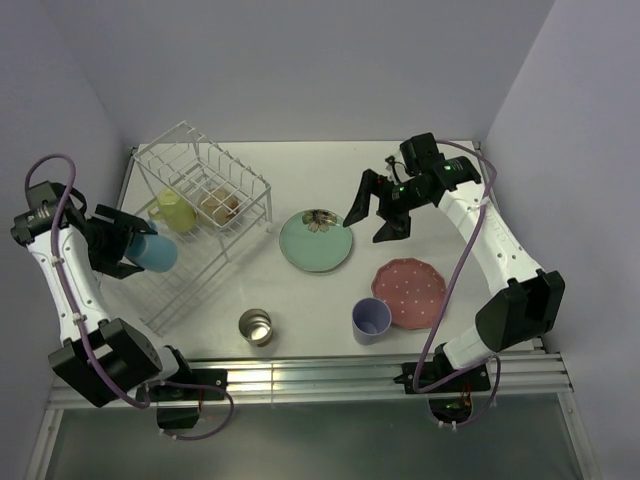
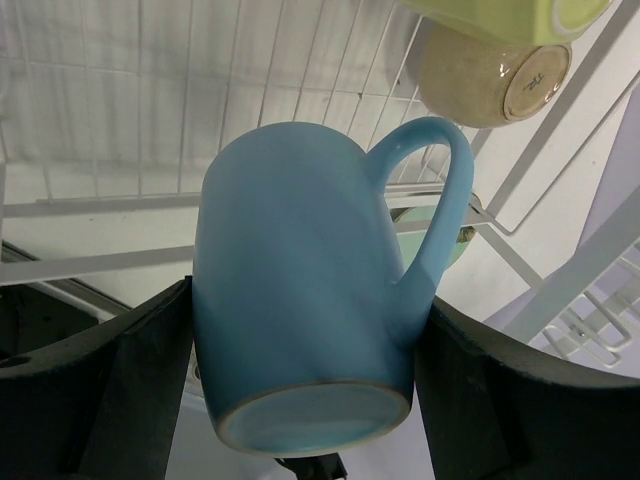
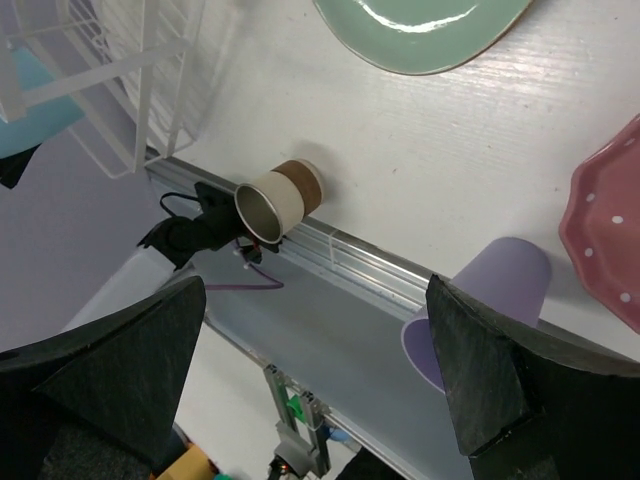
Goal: Load the mixed dishes into the dish rack
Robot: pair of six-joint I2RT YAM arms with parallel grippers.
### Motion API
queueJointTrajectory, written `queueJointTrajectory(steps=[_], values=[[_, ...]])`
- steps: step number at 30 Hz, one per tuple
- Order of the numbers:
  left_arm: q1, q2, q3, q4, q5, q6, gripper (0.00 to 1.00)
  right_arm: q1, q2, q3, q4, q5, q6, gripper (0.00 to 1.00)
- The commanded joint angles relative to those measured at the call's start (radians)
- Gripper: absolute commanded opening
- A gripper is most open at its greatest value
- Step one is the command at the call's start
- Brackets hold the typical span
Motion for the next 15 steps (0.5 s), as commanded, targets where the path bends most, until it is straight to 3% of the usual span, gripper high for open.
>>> queueJointTrajectory(steps=[1, 7, 15], values=[[-0.047, -0.018, -0.023, 0.128, 0.013, -0.049, 0.0, -0.001, -0.059, -0.016, -0.026, 0.045, -0.028, 0.98], [-0.16, 0.034, -0.089, 0.214, -0.048, -0.118, 0.0, -0.001, -0.092, -0.04, -0.051, 0.083, -0.04, 0.98], [-0.219, 0.117, -0.101, 0.314, -0.092, -0.158, 0.0, -0.001, -0.17, -0.097, -0.089, 0.163, -0.053, 0.98]])
